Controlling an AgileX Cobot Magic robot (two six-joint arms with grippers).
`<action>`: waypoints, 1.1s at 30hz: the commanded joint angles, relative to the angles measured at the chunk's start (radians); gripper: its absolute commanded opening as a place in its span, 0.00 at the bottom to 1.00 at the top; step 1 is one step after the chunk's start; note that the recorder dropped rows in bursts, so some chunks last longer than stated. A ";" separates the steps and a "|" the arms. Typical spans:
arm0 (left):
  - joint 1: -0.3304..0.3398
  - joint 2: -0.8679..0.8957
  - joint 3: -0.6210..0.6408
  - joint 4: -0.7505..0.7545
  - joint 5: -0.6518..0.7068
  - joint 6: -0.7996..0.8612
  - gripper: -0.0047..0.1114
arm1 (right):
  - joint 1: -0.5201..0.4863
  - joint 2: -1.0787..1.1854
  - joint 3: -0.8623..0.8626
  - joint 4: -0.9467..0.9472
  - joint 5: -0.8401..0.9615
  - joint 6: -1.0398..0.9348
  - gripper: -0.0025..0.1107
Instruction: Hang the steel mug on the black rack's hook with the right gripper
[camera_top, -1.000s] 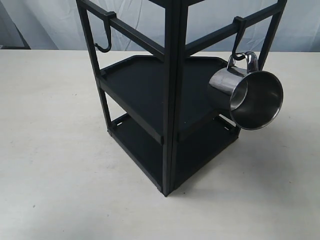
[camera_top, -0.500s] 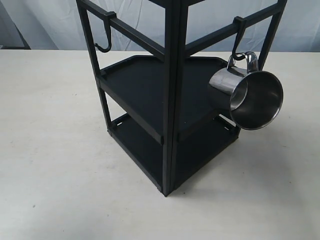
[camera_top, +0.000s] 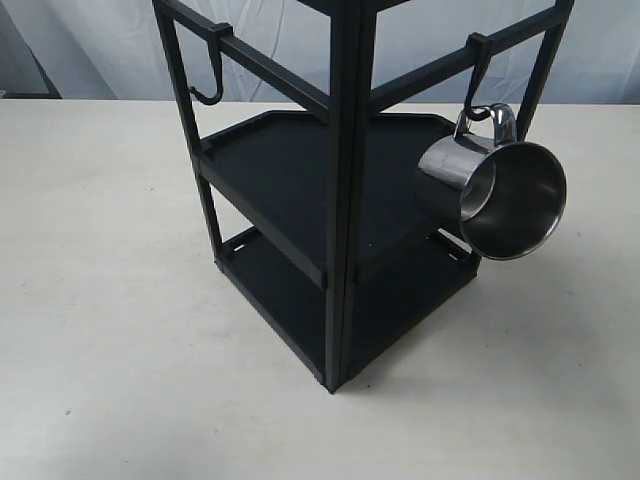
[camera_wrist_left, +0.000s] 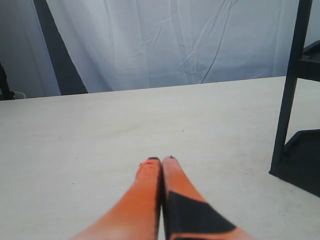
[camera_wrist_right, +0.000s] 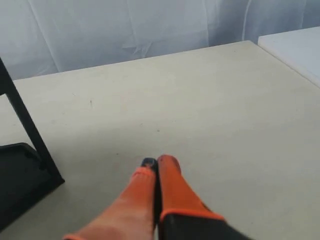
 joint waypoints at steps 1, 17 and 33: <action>-0.006 -0.003 0.000 0.000 0.000 0.000 0.05 | -0.007 -0.018 0.036 0.006 -0.017 -0.046 0.01; -0.006 -0.003 0.000 0.000 0.000 0.000 0.05 | -0.007 -0.041 0.054 0.004 -0.052 -0.126 0.01; -0.006 -0.003 0.000 0.000 0.000 0.000 0.05 | -0.007 -0.041 0.054 0.008 -0.062 -0.117 0.01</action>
